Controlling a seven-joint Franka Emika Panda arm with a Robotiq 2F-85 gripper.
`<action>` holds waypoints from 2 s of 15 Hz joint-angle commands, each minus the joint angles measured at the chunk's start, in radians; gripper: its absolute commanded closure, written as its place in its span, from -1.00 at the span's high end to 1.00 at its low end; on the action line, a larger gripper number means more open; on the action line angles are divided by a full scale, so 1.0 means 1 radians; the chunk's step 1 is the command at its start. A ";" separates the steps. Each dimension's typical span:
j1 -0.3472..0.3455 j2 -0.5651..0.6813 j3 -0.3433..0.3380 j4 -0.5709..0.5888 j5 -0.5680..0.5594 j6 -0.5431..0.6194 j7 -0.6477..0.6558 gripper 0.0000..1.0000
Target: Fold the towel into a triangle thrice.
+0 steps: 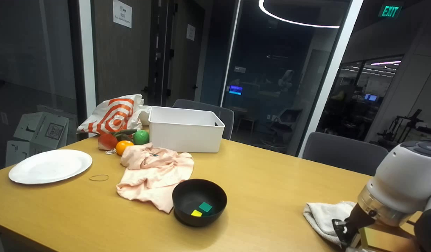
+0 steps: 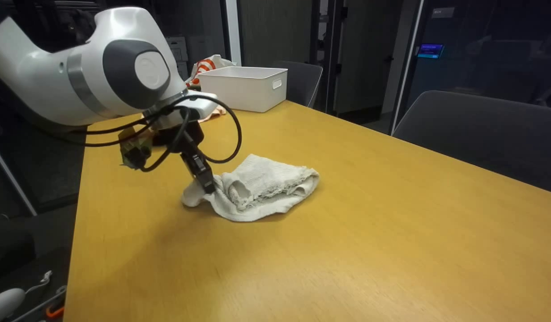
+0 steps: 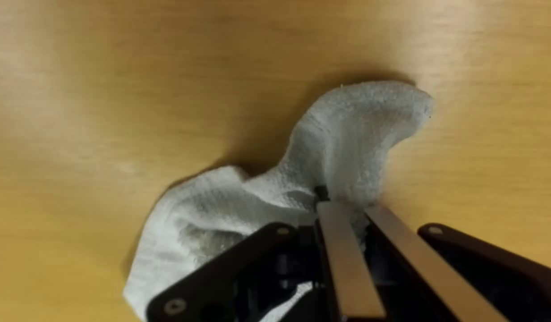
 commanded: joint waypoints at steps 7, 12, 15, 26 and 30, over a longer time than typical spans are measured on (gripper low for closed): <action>-0.160 -0.158 0.095 0.167 -0.660 -0.156 0.378 -0.86; -0.226 -0.013 0.182 0.344 -1.044 -0.150 0.776 -0.85; -0.202 0.117 0.184 0.443 -1.213 -0.113 1.003 -0.85; -0.213 0.529 0.175 0.665 -1.192 0.128 1.209 -0.85; -0.211 0.564 0.174 0.692 -1.098 0.059 1.227 -0.34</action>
